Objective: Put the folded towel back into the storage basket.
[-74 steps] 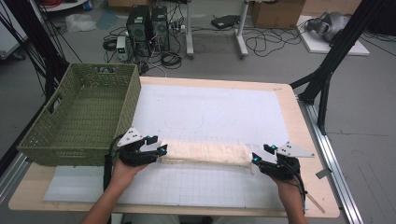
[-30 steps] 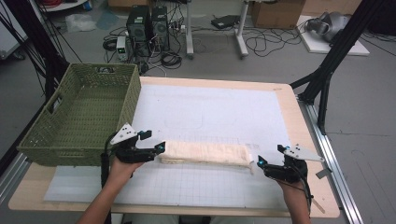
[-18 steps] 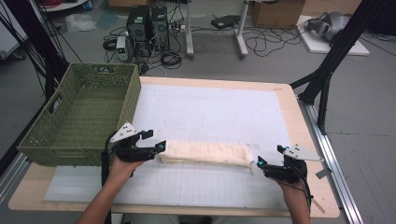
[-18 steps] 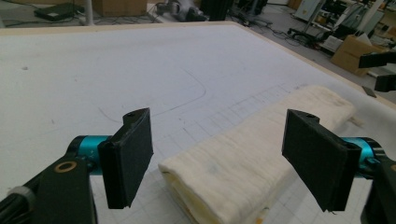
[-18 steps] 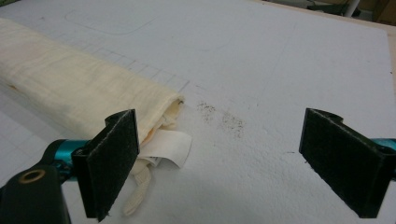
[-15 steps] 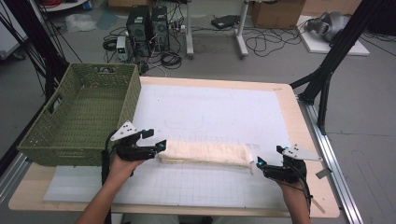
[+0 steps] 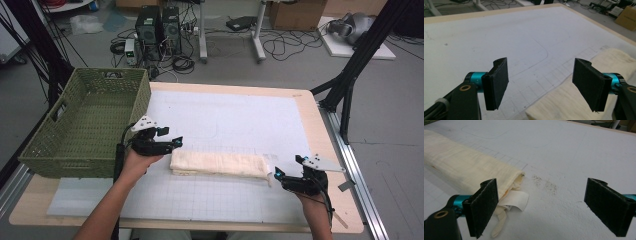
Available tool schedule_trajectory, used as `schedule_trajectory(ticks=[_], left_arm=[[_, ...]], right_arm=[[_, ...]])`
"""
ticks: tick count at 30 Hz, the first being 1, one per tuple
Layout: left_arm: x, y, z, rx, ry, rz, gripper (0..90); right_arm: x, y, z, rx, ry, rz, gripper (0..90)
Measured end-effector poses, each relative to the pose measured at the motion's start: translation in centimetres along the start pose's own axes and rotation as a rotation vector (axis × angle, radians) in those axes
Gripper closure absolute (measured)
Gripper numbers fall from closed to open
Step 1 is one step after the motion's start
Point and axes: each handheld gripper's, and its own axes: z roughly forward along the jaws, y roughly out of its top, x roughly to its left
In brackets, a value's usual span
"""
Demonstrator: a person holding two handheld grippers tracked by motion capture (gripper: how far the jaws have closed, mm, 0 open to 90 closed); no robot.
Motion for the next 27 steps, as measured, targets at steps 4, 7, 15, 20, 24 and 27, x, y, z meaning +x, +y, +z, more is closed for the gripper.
schedule_trajectory(ticks=[4,7,15,20,24,27], left_arm=[[0.1,-0.3,0.8,0.023,-0.019,0.013,30.0],[0.3,-0.6,1.5,0.048,-0.019,0.004,31.2],[0.3,-0.8,1.9,0.07,-0.027,0.001,31.4],[0.1,-1.2,1.8,0.096,-0.029,-0.006,31.4],[-0.3,-1.9,1.7,0.108,-0.015,-0.027,28.9],[-0.5,-2.5,1.2,0.114,-0.007,-0.048,27.0]], right_arm=[[-0.1,0.0,0.0,-0.004,-0.001,0.011,11.5],[0.0,0.0,0.1,0.003,0.003,0.004,11.5],[0.0,-0.1,0.3,0.01,0.006,0.004,11.5],[0.0,0.0,0.3,0.007,0.007,0.003,11.5],[0.2,0.0,0.4,0.007,0.01,0.006,11.5],[0.2,0.0,0.5,0.009,0.012,0.009,11.5]])
